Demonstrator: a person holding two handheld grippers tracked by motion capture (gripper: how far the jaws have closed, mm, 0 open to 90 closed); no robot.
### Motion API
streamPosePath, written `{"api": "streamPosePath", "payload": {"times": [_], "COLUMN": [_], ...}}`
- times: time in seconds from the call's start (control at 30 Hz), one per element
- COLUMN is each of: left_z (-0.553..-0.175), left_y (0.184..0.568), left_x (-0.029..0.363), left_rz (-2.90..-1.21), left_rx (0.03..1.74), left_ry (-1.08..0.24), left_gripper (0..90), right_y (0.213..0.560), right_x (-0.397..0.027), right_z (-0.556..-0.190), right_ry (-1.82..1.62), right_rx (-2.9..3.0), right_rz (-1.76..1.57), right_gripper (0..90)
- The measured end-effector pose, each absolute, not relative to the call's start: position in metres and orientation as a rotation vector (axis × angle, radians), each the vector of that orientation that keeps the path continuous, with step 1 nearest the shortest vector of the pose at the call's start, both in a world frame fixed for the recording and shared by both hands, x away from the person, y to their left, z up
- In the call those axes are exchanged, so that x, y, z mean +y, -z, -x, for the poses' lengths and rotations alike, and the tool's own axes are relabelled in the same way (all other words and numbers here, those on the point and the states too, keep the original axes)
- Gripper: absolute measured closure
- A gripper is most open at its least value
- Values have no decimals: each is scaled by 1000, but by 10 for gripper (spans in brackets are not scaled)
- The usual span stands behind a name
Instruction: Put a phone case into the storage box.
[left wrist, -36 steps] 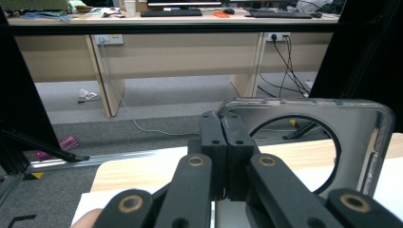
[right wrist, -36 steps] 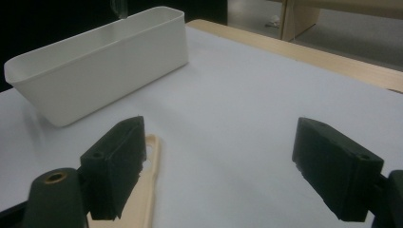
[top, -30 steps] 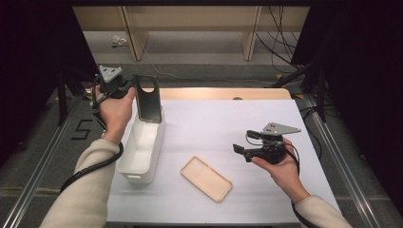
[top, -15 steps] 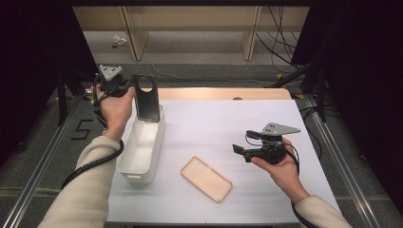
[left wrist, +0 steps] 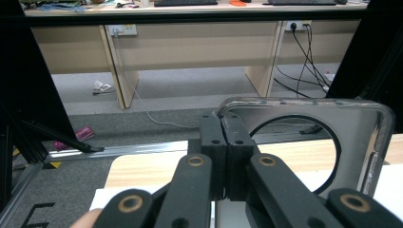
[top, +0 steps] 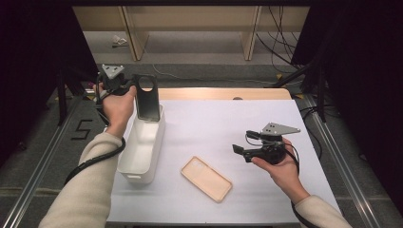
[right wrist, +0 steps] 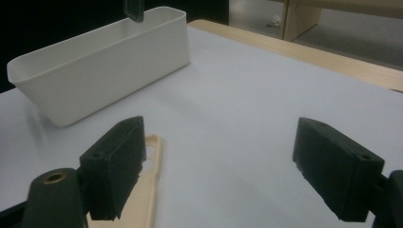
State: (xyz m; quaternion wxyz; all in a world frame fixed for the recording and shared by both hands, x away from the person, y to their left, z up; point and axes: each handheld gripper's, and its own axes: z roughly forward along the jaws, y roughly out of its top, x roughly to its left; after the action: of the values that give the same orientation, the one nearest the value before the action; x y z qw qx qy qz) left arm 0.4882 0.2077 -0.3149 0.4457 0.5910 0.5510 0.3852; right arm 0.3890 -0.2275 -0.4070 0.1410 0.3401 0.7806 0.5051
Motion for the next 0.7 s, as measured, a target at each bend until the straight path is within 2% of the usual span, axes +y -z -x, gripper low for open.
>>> {"api": "streamPosePath", "payload": {"times": [0.7], "left_z": [-505], "left_y": [326], "left_x": [215], "left_rz": [-1464], "left_rx": [1398], "left_ry": [-962], "left_gripper": [888], "right_y": [407], "right_x": [-227], "right_z": [-389], "right_ry": [-1459], "right_rx": [2260], "right_rz": [-980], "right_gripper": [189]}}
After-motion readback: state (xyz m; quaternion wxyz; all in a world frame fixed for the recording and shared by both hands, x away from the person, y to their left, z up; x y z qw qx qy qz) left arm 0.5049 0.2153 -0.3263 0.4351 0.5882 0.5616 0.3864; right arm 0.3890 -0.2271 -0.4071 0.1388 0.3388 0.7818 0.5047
